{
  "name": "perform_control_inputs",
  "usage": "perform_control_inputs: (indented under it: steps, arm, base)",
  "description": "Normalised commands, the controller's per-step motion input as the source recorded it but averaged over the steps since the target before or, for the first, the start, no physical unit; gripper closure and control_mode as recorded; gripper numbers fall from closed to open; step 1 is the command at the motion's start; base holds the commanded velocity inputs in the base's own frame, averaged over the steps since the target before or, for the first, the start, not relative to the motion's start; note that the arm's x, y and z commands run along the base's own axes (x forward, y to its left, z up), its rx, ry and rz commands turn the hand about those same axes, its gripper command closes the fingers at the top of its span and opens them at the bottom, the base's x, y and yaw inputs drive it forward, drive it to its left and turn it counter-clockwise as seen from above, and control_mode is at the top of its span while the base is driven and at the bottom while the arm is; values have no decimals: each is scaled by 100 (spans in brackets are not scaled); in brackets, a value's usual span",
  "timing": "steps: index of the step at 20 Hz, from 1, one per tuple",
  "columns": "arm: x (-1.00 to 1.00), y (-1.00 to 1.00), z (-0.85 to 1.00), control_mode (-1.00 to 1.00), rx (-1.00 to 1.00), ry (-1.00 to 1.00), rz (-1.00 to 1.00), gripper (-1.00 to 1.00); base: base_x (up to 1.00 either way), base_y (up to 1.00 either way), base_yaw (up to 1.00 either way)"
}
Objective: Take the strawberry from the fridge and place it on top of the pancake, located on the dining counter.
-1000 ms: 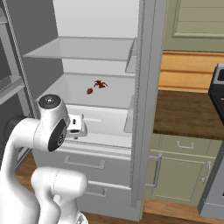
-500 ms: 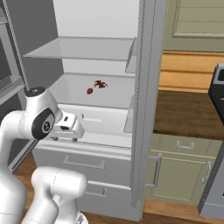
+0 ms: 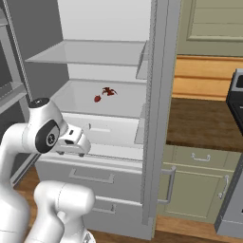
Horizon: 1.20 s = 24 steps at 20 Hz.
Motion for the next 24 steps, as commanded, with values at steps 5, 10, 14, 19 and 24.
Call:
perform_control_inputs:
  steps: [5, 10, 14, 19, 24]
  arm:
    - [0, 0, 0, -100, 0, 0, 0, -100]
    - [8, 0, 0, 100, 0, 0, 2, -100]
    - [0, 0, 0, 100, 0, 0, 0, -100]
    - [0, 0, 0, 100, 0, 0, 0, -100]
    - [0, 0, 0, 100, 0, 0, 0, -100]
  base:
    - [0, 0, 0]
    - [18, 4, 2]
    - [59, 18, 4]
    - [58, 14, 2]
    - [51, 15, 0]
